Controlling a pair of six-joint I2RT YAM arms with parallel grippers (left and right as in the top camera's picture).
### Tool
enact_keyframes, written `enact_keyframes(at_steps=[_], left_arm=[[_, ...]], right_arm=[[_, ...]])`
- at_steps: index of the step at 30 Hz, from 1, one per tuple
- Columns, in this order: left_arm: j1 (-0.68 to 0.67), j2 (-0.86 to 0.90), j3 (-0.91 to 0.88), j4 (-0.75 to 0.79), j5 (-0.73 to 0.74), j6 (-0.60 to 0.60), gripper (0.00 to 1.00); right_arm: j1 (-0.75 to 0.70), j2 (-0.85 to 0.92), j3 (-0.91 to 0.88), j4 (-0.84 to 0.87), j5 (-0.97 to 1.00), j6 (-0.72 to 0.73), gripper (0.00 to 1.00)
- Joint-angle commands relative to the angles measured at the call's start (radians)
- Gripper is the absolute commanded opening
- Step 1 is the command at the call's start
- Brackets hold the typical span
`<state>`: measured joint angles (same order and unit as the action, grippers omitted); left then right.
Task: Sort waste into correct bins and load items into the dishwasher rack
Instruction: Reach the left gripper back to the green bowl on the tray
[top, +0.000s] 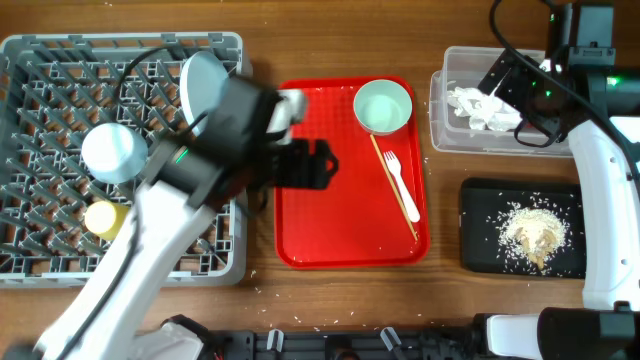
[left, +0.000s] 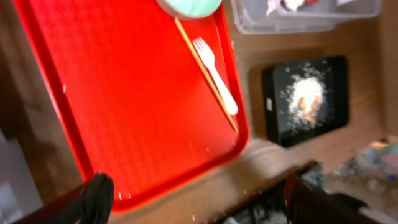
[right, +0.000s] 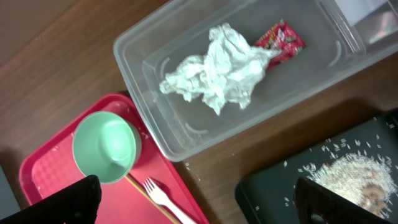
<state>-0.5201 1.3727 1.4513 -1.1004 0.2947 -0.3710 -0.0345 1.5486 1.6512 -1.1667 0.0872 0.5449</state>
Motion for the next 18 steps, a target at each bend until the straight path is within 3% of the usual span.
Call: enact_keyframes(at_steps=[1, 2, 6, 7, 9, 10, 12, 18], left_arm=[[-0.056, 0.366, 0.386, -0.184, -0.216, 0.13, 0.95], [-0.056, 0.441, 0.438, -0.15, -0.225, 0.129, 1.0], [-0.059, 0.564, 0.447, 0.109, -0.183, 0.128, 1.0], [-0.062, 0.581, 0.447, 0.18, -0.137, 0.134, 0.97], [-0.08, 0.621, 0.447, 0.323, -0.077, 0.23, 0.76], [-0.093, 0.646, 0.447, 0.352, -0.081, 0.312, 0.83], [-0.118, 0.722, 0.447, 0.372, -0.082, 0.429, 0.88], [-0.188, 0.885, 0.447, 0.46, -0.085, 0.593, 0.85]], right_arm=[[0.0, 0.005, 0.003, 0.003, 0.01, 0.008, 1.0], [0.0, 0.005, 0.003, 0.003, 0.01, 0.008, 1.0], [0.0, 0.005, 0.003, 0.003, 0.01, 0.008, 1.0], [0.0, 0.005, 0.003, 0.003, 0.01, 0.008, 1.0], [0.0, 0.005, 0.003, 0.003, 0.01, 0.008, 1.0], [0.0, 0.005, 0.003, 0.003, 0.01, 0.008, 1.0], [0.0, 0.005, 0.003, 0.003, 0.01, 0.008, 1.0], [0.0, 0.005, 0.003, 0.003, 0.01, 0.008, 1.0]])
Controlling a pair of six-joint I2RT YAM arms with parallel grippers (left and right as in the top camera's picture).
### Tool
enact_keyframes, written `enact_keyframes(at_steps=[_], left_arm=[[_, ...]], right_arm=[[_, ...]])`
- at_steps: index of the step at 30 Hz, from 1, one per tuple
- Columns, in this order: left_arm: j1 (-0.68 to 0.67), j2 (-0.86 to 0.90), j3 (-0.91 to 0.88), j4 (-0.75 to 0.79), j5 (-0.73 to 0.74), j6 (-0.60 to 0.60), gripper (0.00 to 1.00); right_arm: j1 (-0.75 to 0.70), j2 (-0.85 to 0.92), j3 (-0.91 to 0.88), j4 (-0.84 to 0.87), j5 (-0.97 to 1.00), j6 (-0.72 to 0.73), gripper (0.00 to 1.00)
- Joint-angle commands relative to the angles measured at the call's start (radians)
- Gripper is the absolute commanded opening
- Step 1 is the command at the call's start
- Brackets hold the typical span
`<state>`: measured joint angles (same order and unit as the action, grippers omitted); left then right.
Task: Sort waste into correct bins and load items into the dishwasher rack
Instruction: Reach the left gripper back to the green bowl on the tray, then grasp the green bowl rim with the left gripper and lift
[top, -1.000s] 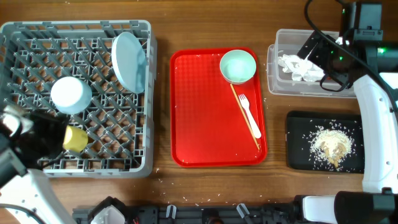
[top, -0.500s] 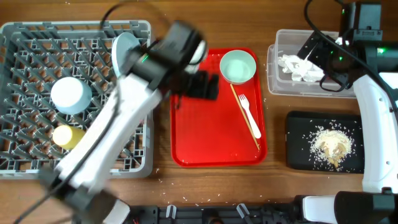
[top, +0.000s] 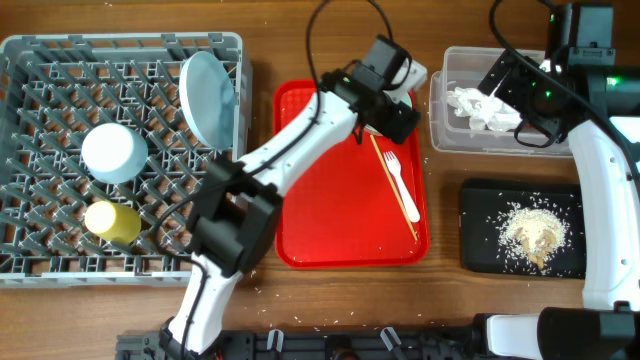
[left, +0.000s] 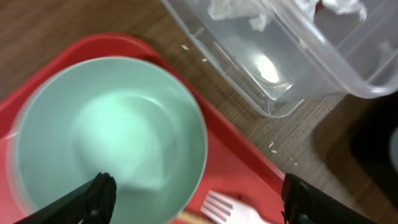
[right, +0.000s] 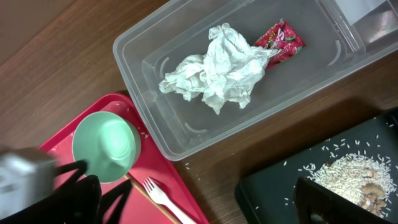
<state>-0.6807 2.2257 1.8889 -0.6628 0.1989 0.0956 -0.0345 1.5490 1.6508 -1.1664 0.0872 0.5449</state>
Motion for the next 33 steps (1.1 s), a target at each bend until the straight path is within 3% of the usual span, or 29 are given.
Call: enact_keyframes(at_steps=[1, 5, 10, 11, 13, 14, 19, 25, 30, 31, 33], left_arm=[[-0.043, 0.047, 0.009, 0.021, -0.014, 0.167, 0.84], [-0.068, 0.095, 0.009, 0.022, -0.177, 0.167, 0.8], [-0.066, 0.144, 0.009, 0.023, -0.19, 0.166, 0.78], [-0.065, 0.144, 0.009, 0.025, -0.19, 0.158, 0.71], [-0.066, 0.142, 0.01, 0.027, -0.19, 0.142, 0.43], [-0.066, 0.136, 0.01, 0.028, -0.19, 0.113, 0.39], [-0.066, 0.066, 0.01, 0.035, -0.19, 0.079, 0.33], [-0.066, 0.038, 0.01, -0.011, -0.189, 0.069, 0.1], [-0.068, 0.031, 0.01, -0.042, -0.189, 0.027, 0.1], [-0.068, 0.031, 0.01, -0.056, -0.189, 0.027, 0.05], [-0.068, 0.032, 0.01, -0.081, -0.181, 0.027, 0.04]], right_arm=[[0.0, 0.005, 0.003, 0.003, 0.01, 0.008, 1.0], [0.0, 0.005, 0.003, 0.003, 0.01, 0.008, 1.0], [0.0, 0.005, 0.003, 0.003, 0.01, 0.008, 1.0], [0.0, 0.005, 0.003, 0.003, 0.01, 0.008, 1.0], [0.0, 0.005, 0.003, 0.003, 0.01, 0.008, 0.99], [0.0, 0.005, 0.003, 0.003, 0.01, 0.008, 1.0], [0.0, 0.005, 0.003, 0.003, 0.01, 0.008, 1.0], [0.0, 0.005, 0.003, 0.003, 0.01, 0.008, 1.0], [0.0, 0.005, 0.003, 0.003, 0.01, 0.008, 1.0], [0.0, 0.005, 0.003, 0.003, 0.01, 0.008, 1.0], [0.0, 0.005, 0.003, 0.003, 0.01, 0.007, 1.0]])
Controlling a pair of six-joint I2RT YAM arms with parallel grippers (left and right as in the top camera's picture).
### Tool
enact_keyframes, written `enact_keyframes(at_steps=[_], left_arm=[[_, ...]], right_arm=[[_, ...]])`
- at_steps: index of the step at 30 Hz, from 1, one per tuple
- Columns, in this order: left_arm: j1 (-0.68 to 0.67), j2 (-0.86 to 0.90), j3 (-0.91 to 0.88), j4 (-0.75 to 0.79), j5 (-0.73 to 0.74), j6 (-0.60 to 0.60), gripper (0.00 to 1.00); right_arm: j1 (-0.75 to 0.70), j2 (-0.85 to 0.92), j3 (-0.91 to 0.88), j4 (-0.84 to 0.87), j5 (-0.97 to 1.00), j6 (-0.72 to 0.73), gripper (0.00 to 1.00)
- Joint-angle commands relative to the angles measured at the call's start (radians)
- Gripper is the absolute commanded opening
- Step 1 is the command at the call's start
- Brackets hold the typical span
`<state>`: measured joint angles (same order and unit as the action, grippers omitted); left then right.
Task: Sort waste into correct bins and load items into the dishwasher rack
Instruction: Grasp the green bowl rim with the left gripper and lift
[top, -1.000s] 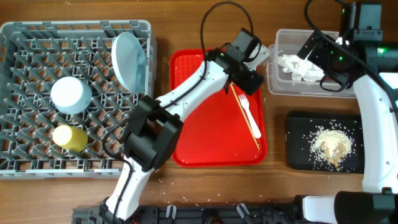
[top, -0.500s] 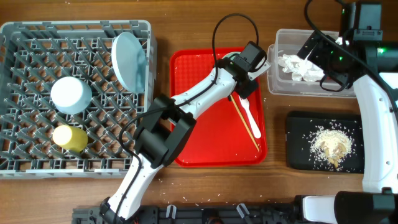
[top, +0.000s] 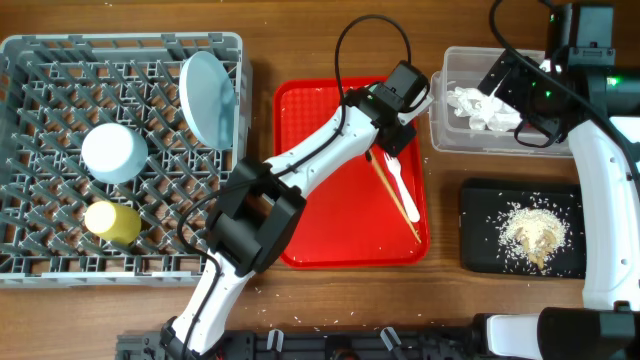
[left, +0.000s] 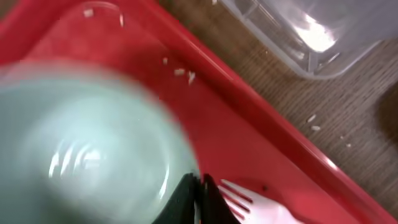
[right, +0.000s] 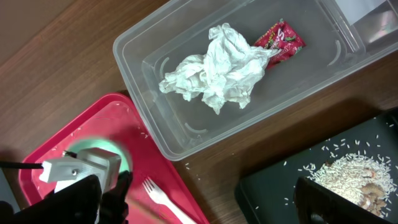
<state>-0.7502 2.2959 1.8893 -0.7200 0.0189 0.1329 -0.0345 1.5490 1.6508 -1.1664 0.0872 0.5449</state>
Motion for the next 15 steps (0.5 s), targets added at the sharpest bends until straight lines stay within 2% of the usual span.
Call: enact_keyframes(at_steps=[1, 2, 5, 7, 8, 11, 15], left_arm=[[0.002, -0.039, 0.009, -0.034, 0.016, -0.011, 0.16], [0.002, -0.032, 0.009, -0.037, 0.036, -0.011, 0.3], [0.002, -0.024, 0.004, -0.036, 0.036, -0.011, 0.38], [0.002, -0.024, 0.004, -0.037, 0.036, -0.011, 0.38], [0.002, -0.024, 0.004, -0.037, 0.036, -0.011, 0.34], [0.002, -0.024, 0.005, -0.037, 0.036, -0.011, 0.04], [0.003, -0.067, 0.005, -0.037, 0.036, -0.101, 0.04]], right_arm=[[0.0, 0.005, 0.003, 0.003, 0.01, 0.008, 0.99], [0.0, 0.005, 0.003, 0.003, 0.01, 0.008, 1.0], [0.0, 0.005, 0.003, 0.003, 0.01, 0.008, 1.0], [0.0, 0.005, 0.003, 0.003, 0.01, 0.008, 1.0], [0.0, 0.005, 0.003, 0.003, 0.01, 0.008, 1.0], [0.0, 0.005, 0.003, 0.003, 0.01, 0.008, 1.0], [0.0, 0.005, 0.003, 0.003, 0.01, 0.008, 1.0]])
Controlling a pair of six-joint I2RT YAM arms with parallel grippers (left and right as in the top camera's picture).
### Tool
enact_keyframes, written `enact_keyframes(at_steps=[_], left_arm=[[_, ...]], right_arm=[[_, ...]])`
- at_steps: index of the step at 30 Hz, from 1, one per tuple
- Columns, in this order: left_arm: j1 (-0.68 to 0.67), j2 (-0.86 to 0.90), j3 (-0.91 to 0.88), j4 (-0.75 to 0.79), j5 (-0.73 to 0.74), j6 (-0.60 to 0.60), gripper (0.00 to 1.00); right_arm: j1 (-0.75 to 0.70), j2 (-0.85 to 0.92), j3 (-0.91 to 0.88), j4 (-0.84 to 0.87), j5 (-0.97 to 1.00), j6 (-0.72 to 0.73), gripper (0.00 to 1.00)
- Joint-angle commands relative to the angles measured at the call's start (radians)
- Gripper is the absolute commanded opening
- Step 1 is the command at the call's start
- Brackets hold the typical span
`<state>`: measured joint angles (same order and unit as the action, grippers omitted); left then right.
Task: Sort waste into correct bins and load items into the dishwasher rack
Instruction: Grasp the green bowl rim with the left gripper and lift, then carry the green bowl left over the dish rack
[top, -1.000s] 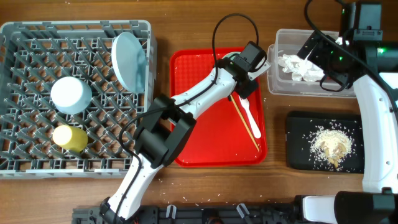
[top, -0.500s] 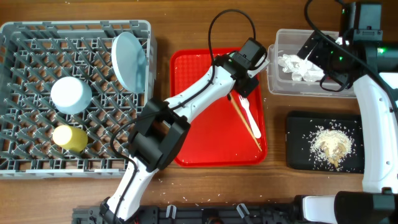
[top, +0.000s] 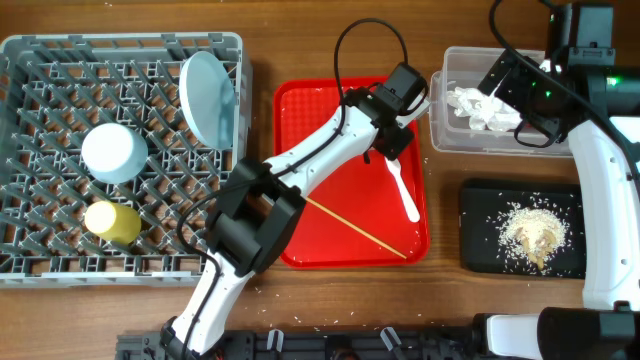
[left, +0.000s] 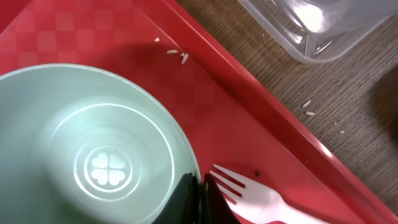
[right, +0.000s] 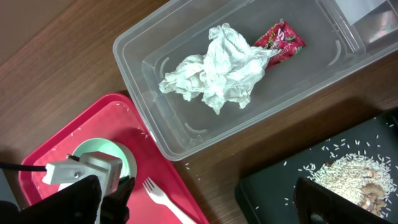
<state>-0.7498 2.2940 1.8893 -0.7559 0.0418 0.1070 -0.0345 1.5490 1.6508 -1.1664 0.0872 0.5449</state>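
A mint-green bowl (left: 93, 143) with a clover mark stands at the far right of the red tray (top: 330, 150). My left gripper (left: 199, 190) is shut on the bowl's rim, one finger inside and one outside. From overhead the left gripper (top: 393, 128) hides most of the bowl. A white plastic fork (top: 405, 192) lies right beside the fingers. A wooden chopstick (top: 355, 228) lies slantwise across the tray's near half. My right gripper (right: 199, 211) hangs open above the clear waste bin (top: 445, 100), nothing in it.
The clear bin holds a crumpled tissue (right: 217, 65) and a red wrapper (right: 280, 38). A black tray (top: 480, 215) with rice stands at the near right. The grey dishwasher rack (top: 60, 230) at the left carries a plate, a pale cup and a yellow cup.
The chopstick lay alongside the fork; now it lies slantwise across the tray's near half, and the fork sits slightly nearer. My left gripper stays shut on the bowl's rim. The right arm has not moved.
My left gripper was open over the tray's left side, near the rack. Then it hung open just above the green bowl. Then it was shut on the bowl's rim, where it still is, and the chopstick has shifted. The right gripper stayed open over the bin throughout.
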Motion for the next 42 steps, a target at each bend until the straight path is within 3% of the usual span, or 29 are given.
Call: enact_keyframes(at_steps=[1, 9, 17, 22, 31, 42], left_arm=[[0.003, -0.086, 0.005, -0.001, 0.013, -0.105, 0.04], [0.073, -0.353, 0.005, -0.048, 0.029, -0.352, 0.04], [0.346, -0.428, 0.005, -0.196, 0.618, -0.463, 0.04], [0.486, -0.44, 0.005, -0.214, 0.789, -0.462, 0.04], [0.604, -0.644, 0.005, -0.216, 0.805, -0.452, 0.04], [0.88, -0.765, 0.005, -0.365, 0.809, -0.451, 0.04]], right_arm=[[0.0, 0.005, 0.003, 0.003, 0.01, 0.008, 1.0], [0.0, 0.005, 0.003, 0.003, 0.01, 0.008, 1.0], [0.0, 0.005, 0.003, 0.003, 0.01, 0.008, 1.0], [0.0, 0.005, 0.003, 0.003, 0.01, 0.008, 1.0], [0.0, 0.005, 0.003, 0.003, 0.01, 0.008, 1.0], [0.0, 0.005, 0.003, 0.003, 0.01, 0.007, 1.0]])
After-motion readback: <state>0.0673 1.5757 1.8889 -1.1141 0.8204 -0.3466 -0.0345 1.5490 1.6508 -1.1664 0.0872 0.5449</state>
